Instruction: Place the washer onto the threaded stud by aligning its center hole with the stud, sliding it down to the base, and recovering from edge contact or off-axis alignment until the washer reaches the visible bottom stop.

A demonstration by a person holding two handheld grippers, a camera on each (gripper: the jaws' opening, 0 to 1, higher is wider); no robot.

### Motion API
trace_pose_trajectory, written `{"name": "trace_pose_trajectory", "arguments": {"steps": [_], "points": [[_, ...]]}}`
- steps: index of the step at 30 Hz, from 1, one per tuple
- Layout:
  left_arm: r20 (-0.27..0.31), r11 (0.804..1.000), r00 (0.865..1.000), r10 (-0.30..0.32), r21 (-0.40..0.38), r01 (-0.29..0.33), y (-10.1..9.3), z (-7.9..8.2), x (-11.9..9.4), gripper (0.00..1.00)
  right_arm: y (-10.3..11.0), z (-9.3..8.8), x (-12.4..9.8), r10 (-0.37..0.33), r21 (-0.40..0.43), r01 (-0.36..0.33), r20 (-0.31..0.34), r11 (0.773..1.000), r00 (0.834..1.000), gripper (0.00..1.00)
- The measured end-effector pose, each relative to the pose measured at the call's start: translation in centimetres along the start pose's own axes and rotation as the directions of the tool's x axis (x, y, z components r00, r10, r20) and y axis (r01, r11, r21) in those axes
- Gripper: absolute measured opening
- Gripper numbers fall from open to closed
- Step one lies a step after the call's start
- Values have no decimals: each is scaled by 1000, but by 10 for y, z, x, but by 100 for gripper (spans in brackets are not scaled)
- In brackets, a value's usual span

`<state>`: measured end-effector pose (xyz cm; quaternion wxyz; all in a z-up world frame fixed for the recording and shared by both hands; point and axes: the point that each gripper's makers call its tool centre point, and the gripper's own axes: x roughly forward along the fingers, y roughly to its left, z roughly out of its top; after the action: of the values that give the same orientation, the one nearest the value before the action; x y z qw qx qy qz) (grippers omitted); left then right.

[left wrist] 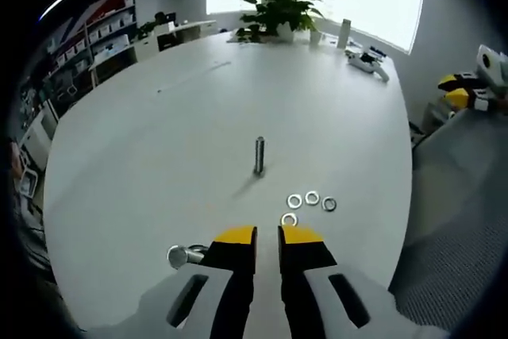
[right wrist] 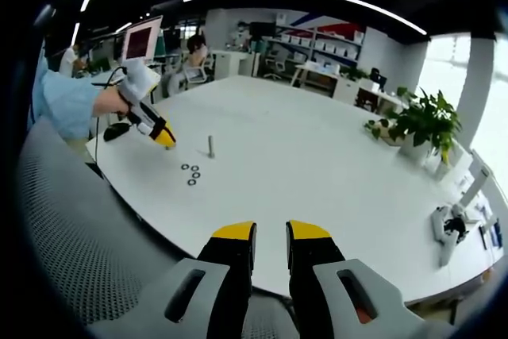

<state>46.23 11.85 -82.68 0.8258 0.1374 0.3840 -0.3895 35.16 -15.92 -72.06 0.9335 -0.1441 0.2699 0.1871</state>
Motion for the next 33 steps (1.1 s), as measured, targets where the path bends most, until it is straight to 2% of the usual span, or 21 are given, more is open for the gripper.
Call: {"name": "trace_pose_trajectory", "arguments": {"steps": [5, 7, 9, 11, 19, 33], "points": [[-29, 999, 999, -34, 15, 35, -14, -2, 7, 9, 0, 1, -1, -5, 0, 5, 4, 1000, 1000, 17], [-24, 999, 999, -38, 30, 39, -17, 1, 8, 9, 0, 0, -1, -6, 0, 6, -1, 1000, 1000, 17], [-47, 998, 997, -63, 25, 65, -21, -1, 12, 9, 1, 0, 0, 0, -6, 0, -4, 1000, 1000, 17], [-59, 996, 996, -63, 52, 66, -21, -1, 18, 9, 2, 0, -1, 1, -8, -1, -7, 1000, 1000, 17], [-99, 992, 993, -60, 108, 70, -16, -1, 38, 9, 1, -3, -3, -3, -4, 3, -11, 1000, 1000, 17], [-124, 988, 991, -59, 138, 76, -8, -7, 50, 9, 0, -6, -4, 1, -3, -1, -11, 1000, 1000, 17]]}}
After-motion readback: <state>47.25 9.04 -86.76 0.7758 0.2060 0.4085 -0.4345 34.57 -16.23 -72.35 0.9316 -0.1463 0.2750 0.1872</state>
